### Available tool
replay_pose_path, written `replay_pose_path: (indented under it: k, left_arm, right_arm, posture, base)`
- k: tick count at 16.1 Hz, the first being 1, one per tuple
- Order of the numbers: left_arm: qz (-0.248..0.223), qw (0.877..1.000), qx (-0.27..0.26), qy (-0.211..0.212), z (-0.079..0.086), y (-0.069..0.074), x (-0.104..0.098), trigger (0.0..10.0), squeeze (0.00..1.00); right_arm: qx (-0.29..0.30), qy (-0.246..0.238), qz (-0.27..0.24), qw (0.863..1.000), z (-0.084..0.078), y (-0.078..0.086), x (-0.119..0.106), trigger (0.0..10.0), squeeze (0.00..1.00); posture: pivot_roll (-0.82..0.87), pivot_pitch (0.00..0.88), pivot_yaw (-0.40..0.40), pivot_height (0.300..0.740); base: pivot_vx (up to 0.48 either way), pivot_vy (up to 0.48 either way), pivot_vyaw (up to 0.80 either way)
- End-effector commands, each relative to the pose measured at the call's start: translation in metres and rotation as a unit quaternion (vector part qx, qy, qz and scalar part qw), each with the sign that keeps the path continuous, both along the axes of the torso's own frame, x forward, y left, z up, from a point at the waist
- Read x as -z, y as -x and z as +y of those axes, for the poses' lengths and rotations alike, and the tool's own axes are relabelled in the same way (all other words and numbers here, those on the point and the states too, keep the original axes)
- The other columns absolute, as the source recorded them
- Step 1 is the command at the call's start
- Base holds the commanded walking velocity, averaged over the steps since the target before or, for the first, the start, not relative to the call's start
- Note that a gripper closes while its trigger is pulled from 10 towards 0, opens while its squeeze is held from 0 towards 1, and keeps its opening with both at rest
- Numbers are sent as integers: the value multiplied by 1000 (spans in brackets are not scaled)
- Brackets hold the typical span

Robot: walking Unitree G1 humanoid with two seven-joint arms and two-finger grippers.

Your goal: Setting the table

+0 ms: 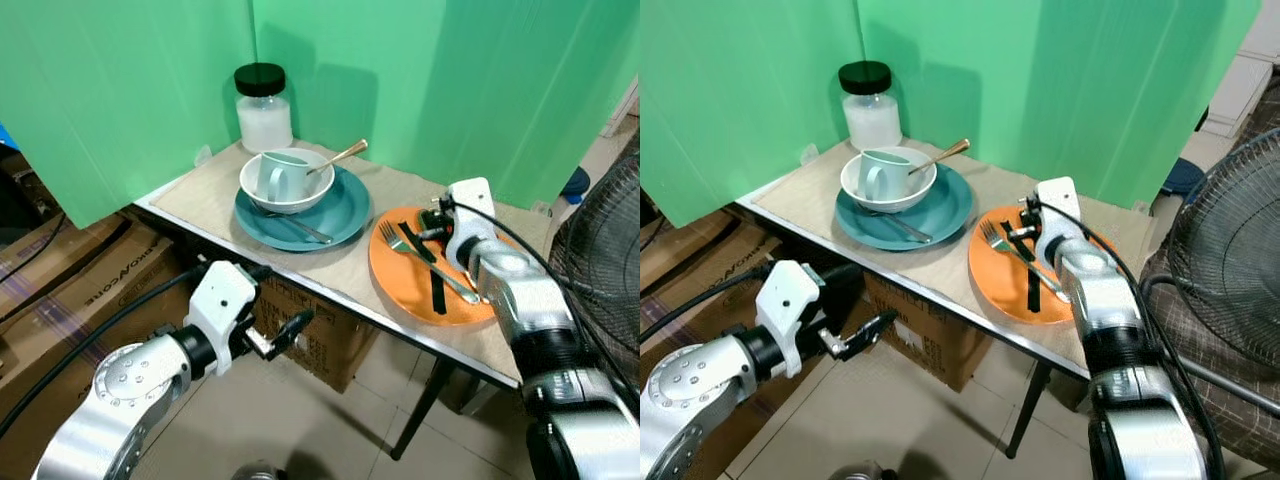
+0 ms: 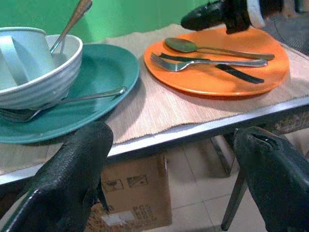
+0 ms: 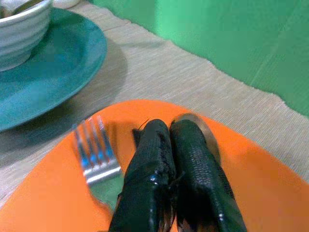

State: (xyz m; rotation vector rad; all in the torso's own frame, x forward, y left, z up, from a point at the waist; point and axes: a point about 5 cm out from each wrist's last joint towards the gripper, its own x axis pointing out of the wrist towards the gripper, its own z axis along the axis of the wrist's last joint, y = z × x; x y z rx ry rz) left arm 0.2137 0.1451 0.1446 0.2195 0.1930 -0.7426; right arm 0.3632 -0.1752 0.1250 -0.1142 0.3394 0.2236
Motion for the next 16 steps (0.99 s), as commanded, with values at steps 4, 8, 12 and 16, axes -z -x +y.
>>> replay_pose_path:
  k: [4, 8, 12, 16]
  left_arm:
    - [12, 1000, 27, 3, -5, 5, 0, 10000, 0]
    - [14, 999, 32, 9, -6, 4, -1, 10000, 0]
    - [15, 999, 39, 8, -5, 3, -1, 10000, 0]
    - [15, 999, 46, 7, -6, 0, -1, 10000, 0]
  right_arm:
    - [-1, 12, 31, 999, -19, -7, 2, 10000, 1000]
    - [16, 0, 51, 999, -34, -6, 9, 10000, 1000]
    - [18, -4, 71, 997, -43, -3, 19, 10000, 1000]
    - [44, 3, 99, 994, -51, 3, 34, 10000, 0]
  posture:
    - [152, 0, 11, 740]
    - [147, 0, 20, 740]
    - [136, 0, 39, 740]
    - [137, 0, 47, 740]
  base:
    - [0, 0, 0]
    - [0, 0, 0]
    - [0, 0, 0]
    - [0, 0, 0]
